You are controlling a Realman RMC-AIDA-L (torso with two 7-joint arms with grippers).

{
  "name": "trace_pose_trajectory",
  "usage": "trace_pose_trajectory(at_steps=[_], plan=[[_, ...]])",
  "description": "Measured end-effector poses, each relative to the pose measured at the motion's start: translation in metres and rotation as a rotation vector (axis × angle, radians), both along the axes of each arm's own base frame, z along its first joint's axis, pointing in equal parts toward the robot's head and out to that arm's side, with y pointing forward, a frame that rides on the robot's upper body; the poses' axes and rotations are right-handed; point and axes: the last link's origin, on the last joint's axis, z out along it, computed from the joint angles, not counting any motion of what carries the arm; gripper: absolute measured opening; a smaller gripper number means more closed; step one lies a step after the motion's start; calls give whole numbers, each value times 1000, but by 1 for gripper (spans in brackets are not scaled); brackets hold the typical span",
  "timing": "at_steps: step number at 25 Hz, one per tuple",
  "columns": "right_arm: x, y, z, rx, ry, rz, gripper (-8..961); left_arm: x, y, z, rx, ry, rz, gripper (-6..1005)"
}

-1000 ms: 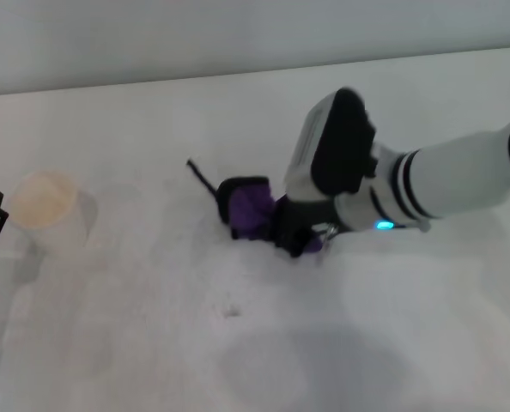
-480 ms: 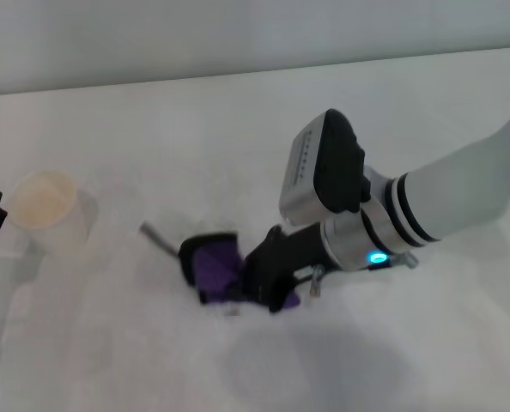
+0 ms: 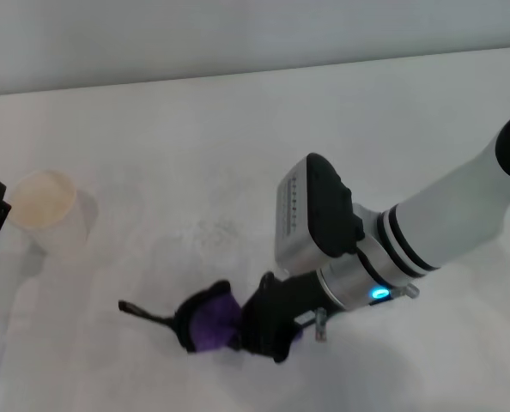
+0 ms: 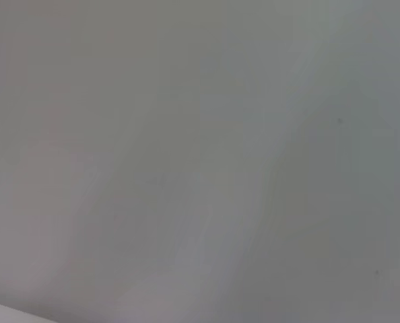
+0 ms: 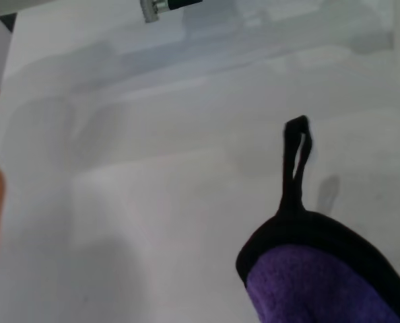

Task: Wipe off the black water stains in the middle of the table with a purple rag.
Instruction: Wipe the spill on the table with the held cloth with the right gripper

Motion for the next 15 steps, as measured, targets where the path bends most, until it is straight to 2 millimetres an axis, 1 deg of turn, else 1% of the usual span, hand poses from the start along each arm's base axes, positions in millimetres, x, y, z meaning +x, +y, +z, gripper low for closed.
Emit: trace_pose_trajectory(at_steps=[4, 9, 12, 15], plan=[[3, 15, 2, 105, 7, -7, 83, 0, 0, 0, -2, 1, -3, 887], [9, 35, 12, 223, 14, -39, 83, 0, -1, -1, -6, 2, -2, 887], [19, 50, 24, 299, 23, -97, 82, -1, -2, -1, -7, 2, -1, 888], [34, 67, 46, 387, 36, -180, 82, 0, -2, -1, -9, 3, -2, 888]])
